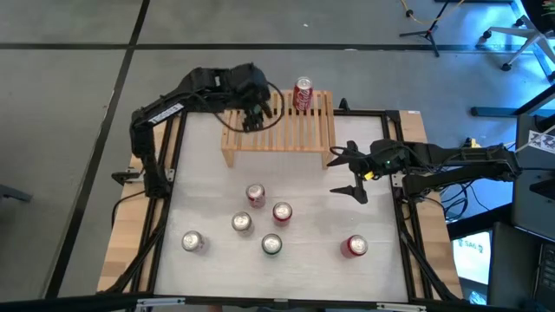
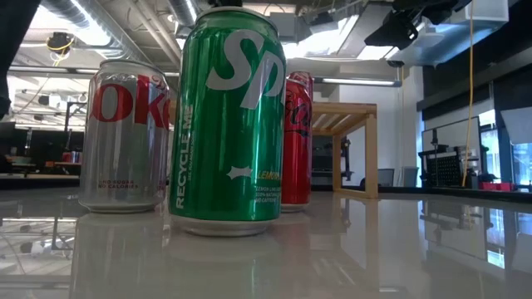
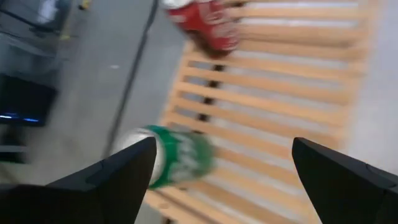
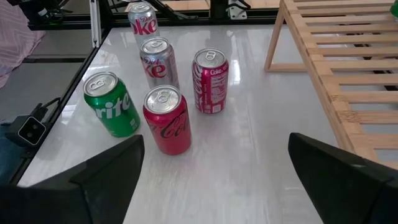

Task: Place canned beverage on shelf
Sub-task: Put the right silver/red soda can on the shelf aligned with the green soda can

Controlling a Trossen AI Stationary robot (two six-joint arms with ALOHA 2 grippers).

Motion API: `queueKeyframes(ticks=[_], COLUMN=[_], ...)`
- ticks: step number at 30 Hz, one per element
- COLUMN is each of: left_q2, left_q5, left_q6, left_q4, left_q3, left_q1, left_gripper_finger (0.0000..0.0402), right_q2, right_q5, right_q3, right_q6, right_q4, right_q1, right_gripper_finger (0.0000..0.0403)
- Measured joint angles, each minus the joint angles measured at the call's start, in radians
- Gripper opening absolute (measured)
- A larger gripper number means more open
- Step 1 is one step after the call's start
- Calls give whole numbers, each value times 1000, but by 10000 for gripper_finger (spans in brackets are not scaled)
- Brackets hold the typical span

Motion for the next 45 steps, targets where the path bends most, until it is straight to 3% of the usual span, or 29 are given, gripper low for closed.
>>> queueKeyframes(ticks=[9, 13, 18, 28, 35, 39, 45], left_q2=[-19, -15, -11, -9, -8, -8, -8], left_q5=[275, 347, 348, 190, 193, 253, 296], left_q6=[-360, -473, -605, -884, -1026, -1062, -1077], left_q4=[-149, -152, -143, -127, -108, -37, 81], left_q3=[0, 0, 0, -123, -313, -419, -554], left_q1=[-173, -262, -374, -567, -647, -675, -699], left_gripper_finger=[365, 365, 365, 365, 365, 365, 365], right_q2=[0, 0, 0, 0, 0, 0, 0], right_q5=[0, 0, 0, 0, 0, -2, -88], right_q3=[0, 0, 0, 0, 0, 0, 13], right_q6=[0, 0, 0, 0, 0, 0, 1], right_q4=[-1, -1, -1, -2, -1, 4, 26], right_q1=[0, 0, 0, 0, 0, 0, 0], right_gripper_finger=[392, 392, 392, 392, 392, 392, 392])
